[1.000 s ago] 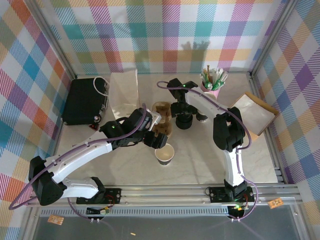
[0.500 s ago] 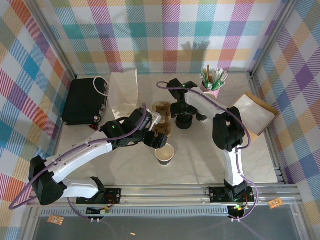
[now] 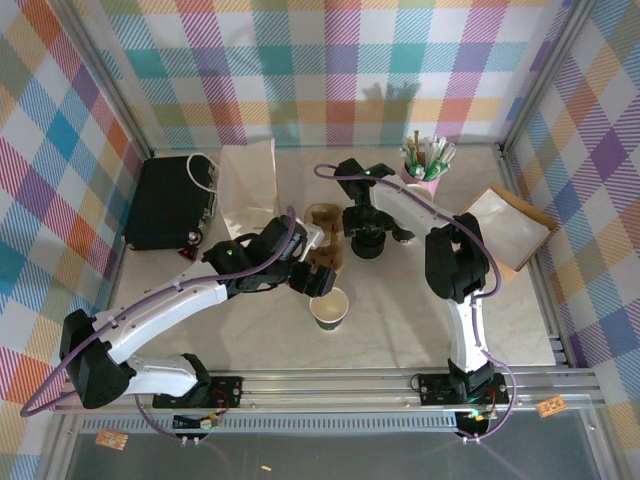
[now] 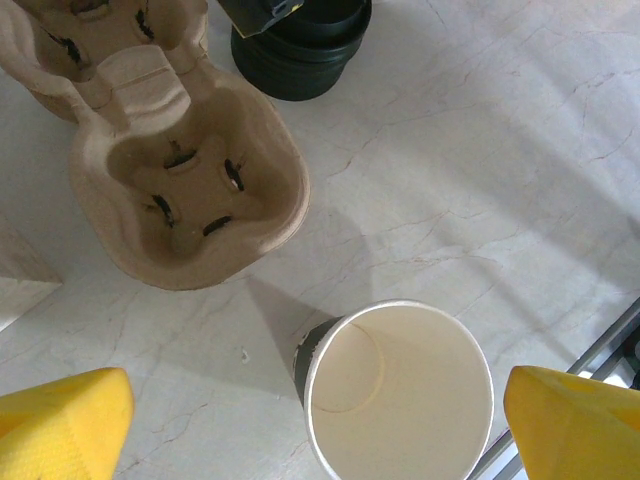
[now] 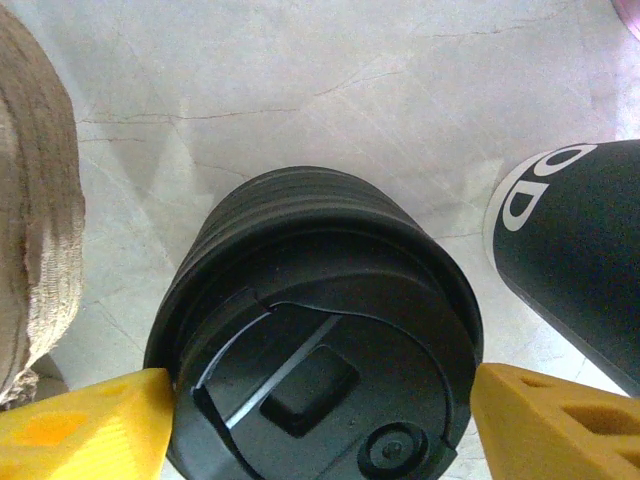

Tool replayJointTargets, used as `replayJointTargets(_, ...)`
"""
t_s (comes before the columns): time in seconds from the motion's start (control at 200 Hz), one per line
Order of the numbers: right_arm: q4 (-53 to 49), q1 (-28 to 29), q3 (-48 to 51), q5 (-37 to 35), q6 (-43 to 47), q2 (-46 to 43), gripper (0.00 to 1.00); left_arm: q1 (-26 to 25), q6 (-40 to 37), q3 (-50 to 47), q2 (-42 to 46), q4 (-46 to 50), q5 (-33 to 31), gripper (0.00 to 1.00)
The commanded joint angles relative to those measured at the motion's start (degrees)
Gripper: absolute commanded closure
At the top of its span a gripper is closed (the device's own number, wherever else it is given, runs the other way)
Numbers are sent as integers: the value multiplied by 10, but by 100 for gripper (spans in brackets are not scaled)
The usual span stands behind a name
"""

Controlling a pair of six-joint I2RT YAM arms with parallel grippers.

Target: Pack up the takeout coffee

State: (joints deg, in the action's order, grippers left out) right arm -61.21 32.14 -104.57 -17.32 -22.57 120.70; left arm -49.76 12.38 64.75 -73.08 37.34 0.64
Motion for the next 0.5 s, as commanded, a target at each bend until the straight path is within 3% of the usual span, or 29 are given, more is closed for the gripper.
replayJointTargets(0.0, -8, -5, 9, 2, 1, 10, 17, -3, 5, 17, -6, -1, 11, 5)
replayJointTargets(0.24, -8, -6, 9, -3, 7, 6, 17, -3, 5, 22, -13, -1, 13, 5)
replayJointTargets(0.495, 5, -11, 21, 18, 2, 5, 25, -3, 2, 32, -20, 4, 13, 5)
